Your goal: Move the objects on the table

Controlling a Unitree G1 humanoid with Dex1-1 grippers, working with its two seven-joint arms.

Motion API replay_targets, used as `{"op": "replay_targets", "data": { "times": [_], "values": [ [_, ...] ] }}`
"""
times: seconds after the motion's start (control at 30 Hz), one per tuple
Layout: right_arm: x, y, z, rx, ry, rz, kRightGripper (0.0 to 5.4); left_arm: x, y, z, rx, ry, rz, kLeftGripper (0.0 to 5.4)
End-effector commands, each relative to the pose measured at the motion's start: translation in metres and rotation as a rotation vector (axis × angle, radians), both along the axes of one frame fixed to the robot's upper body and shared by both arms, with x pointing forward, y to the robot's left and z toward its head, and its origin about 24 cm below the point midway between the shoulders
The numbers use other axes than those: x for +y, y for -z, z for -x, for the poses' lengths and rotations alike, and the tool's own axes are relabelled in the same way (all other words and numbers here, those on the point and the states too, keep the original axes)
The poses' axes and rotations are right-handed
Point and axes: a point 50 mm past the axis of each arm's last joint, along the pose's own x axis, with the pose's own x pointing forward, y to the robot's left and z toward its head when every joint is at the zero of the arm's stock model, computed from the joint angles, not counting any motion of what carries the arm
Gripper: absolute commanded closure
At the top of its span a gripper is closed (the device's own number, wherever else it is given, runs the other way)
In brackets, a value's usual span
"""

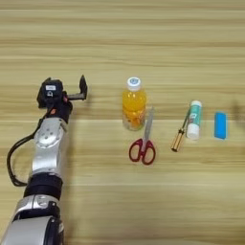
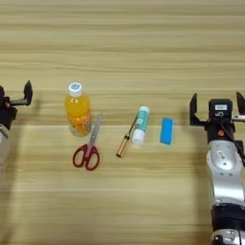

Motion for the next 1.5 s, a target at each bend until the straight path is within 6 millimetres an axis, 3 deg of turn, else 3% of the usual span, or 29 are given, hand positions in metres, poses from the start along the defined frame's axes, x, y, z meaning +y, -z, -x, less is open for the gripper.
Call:
{"op": "replay_targets", "data": {
  "times": [0.03, 0.47, 0.77, 1.03, 1.5],
  "values": [
    [0.002, -0.003, -0.002, -0.014, -0.008, 0.005, 0.00, 0.001, -0.003, -0.003, -0.013, 0.006, -0.012, 0.02],
    [0.004, -0.004, -0.002, -0.018, -0.009, 0.006, 0.00, -0.003, -0.005, -0.001, -0.040, 0.033, -0.056, 0.02],
    [0.005, -0.003, -0.003, -0.013, -0.011, 0.008, 0.00, -0.013, -0.035, 0.004, -0.185, 0.095, -0.002, 0.02],
    [0.006, -0.003, -0.003, -0.013, -0.011, 0.009, 0.00, -0.032, -0.060, 0.018, -0.320, 0.261, 0.018, 0.02],
    [0.008, -0.002, -0.003, -0.012, -0.012, 0.011, 0.00, -0.065, -0.064, 0.038, -0.357, 0.564, 0.011, 0.02]
  ]
}}
